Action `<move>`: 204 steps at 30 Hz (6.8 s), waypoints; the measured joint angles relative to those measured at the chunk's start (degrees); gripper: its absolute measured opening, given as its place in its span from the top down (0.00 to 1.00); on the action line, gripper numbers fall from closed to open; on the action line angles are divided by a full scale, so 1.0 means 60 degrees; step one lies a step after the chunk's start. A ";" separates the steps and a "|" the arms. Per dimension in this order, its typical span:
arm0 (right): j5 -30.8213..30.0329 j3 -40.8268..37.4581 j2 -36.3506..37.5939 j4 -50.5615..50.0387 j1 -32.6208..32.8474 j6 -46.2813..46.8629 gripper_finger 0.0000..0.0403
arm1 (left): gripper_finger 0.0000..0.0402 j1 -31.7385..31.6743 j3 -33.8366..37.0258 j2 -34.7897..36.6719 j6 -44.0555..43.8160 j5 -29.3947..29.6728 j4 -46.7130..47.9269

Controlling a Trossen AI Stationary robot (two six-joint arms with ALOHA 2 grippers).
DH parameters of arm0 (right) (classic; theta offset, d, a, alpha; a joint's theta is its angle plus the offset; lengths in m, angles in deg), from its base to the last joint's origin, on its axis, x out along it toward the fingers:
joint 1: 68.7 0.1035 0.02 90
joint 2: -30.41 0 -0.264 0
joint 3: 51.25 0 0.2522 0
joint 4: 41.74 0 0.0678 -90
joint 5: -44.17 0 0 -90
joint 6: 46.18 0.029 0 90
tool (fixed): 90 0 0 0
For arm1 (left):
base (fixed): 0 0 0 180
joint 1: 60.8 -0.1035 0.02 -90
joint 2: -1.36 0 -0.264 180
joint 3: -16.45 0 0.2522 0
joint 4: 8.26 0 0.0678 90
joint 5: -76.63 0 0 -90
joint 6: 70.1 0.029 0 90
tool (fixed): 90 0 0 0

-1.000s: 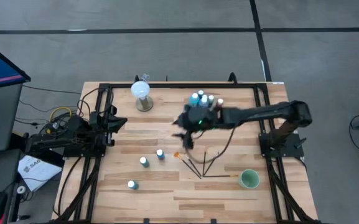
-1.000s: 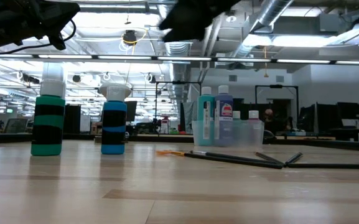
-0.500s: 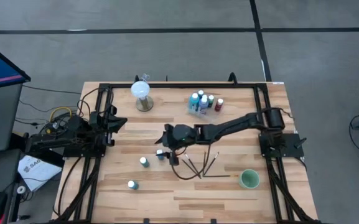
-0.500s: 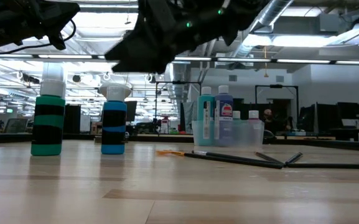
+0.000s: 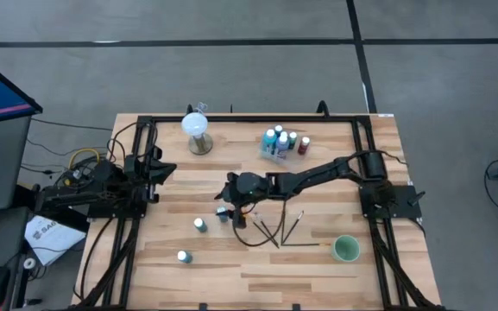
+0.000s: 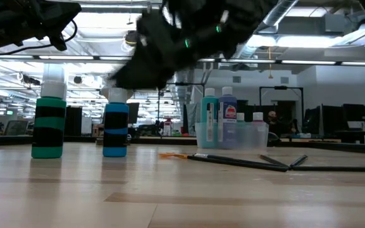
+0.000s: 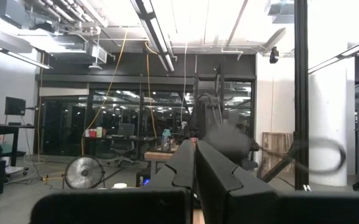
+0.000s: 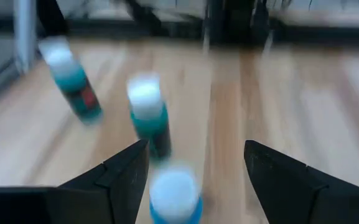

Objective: Pick & Place Paint Supplies
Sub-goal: Put the small blue paint bottle into the transparent bin, then put the top small light blue paint bottle into the transparent bin

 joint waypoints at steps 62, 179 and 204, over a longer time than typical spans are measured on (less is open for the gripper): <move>-0.7485 -0.7554 0.9877 -0.2256 -0.2255 0.3109 0.74 | 1.00 -0.0003 0.0004 0.0000 -0.0001 0.0004 -0.0003; 0.1449 0.3278 -0.2332 0.0219 0.0308 0.0416 0.34 | 1.00 -0.0001 0.0004 0.0000 0.0001 0.0002 0.0000; 0.1416 0.3264 -0.2975 0.0730 0.0079 0.0611 0.49 | 1.00 0.0001 0.0004 0.0000 0.0002 0.0003 -0.0003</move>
